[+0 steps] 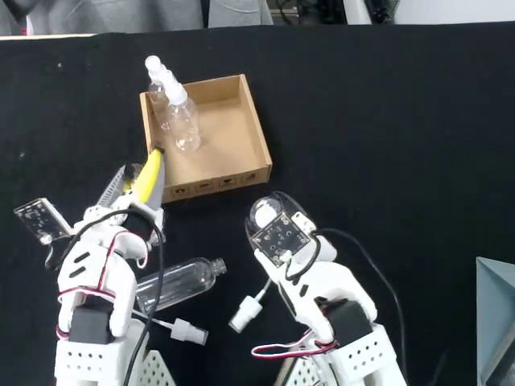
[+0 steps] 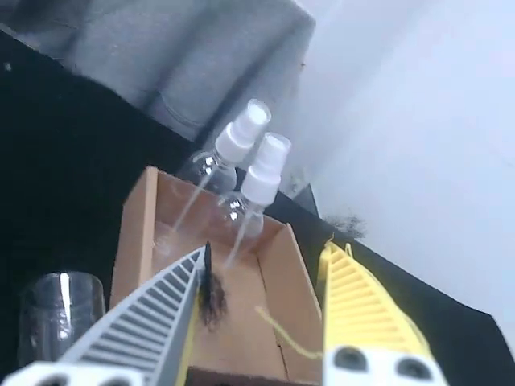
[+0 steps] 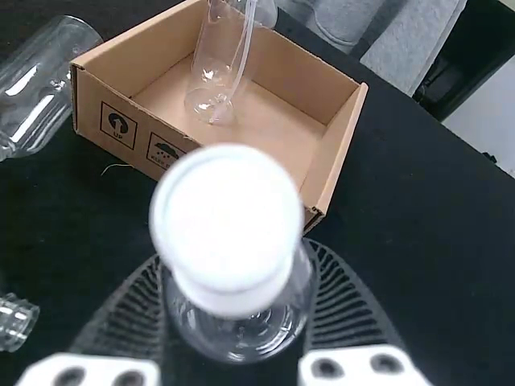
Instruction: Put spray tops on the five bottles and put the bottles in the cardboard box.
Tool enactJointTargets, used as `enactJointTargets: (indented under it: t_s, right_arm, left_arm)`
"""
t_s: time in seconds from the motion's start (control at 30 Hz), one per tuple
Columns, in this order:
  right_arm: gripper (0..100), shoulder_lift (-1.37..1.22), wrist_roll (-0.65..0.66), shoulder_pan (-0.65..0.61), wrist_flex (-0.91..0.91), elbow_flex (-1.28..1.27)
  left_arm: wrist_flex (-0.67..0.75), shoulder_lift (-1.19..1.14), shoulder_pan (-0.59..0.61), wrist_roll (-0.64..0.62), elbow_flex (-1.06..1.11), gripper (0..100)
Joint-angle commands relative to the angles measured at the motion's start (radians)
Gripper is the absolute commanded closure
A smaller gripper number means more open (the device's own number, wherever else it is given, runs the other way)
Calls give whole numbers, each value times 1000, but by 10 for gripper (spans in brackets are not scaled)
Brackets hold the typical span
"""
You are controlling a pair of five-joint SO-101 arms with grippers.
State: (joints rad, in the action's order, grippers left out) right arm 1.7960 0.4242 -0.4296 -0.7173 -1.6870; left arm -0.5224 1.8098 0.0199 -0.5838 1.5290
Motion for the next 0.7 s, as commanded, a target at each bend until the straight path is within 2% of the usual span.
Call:
enactJointTargets:
  t_s: [0.0,0.37,0.57,0.67]
  right_arm:
    - [949,104,-2,21,20,5]
    - [949,108,-5,21,20,5]
    - [949,108,-5,21,21,5]
    - [948,108,-2,23,25,5]
  left_arm:
    - [29,15,42,58,-8,795]
    - [28,15,58,58,150,795]
    - [17,14,119,60,171,795]
    - [-37,14,153,60,171,795]
